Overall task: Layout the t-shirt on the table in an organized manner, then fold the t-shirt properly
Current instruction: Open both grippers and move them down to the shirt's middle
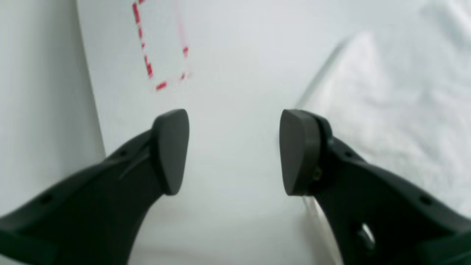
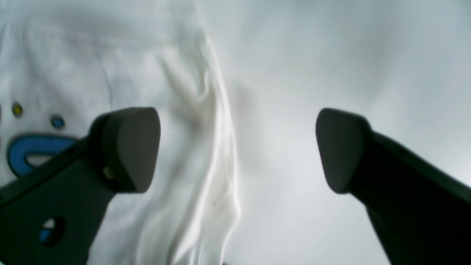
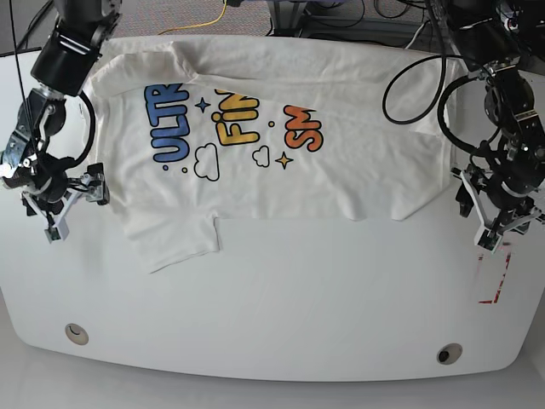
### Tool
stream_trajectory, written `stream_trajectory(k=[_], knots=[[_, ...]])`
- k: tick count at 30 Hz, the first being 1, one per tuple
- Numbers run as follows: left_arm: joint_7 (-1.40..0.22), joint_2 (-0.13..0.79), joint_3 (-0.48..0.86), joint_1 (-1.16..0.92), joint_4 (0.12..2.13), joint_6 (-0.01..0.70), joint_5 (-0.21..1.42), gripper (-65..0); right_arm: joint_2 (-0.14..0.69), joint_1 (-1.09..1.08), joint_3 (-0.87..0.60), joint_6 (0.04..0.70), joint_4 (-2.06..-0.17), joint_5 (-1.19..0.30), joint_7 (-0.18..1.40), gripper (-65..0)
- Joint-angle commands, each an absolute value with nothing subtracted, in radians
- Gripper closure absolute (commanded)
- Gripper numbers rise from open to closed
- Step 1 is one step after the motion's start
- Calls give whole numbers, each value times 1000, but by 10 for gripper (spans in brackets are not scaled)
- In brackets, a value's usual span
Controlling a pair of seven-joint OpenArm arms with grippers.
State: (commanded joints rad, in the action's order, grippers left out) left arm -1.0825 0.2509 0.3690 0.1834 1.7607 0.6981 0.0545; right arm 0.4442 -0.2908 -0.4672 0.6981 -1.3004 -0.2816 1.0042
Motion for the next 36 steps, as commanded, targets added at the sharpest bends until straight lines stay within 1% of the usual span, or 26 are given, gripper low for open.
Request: stream_trajectory(k=[7,12,16,20,24,27,30,33,34,36], knots=[[-961,200,369,234,1616,698,10,-367,449,-372,-441,698,-1082,-282,889,-642],[-934,177,369,266,1543,698,-24,-367,449,-397,-440,698,-941,-282,809,-640],[-934,177,372,278,1498,698,-25,-367,441,-394,-440,698,-926,-282,794,-640],[-926,171,374,278,1491,698,-25,-367,401,-389,-440,698,-926,-282,794,-640],[-926,171,374,274,1489,698,-25,-367,390,-372,-440,698,-926,-282,794,-637],[-926,171,375,272,1488,698,-25,-367,367,-369,-440,698,-926,-282,794,-580],[-926,171,375,272,1486,698,-25,-367,357,-367,-440,698,-926,-282,794,-474],[-926,171,375,272,1484,698,-25,-367,352,-366,-440,698,-926,-282,794,-342],[-926,170,375,272,1475,698,-25,-367,352,-366,-440,698,-926,-282,794,-273],[-924,170,375,275,1454,698,-24,-367,352,-366,-440,698,-926,-282,794,-198]])
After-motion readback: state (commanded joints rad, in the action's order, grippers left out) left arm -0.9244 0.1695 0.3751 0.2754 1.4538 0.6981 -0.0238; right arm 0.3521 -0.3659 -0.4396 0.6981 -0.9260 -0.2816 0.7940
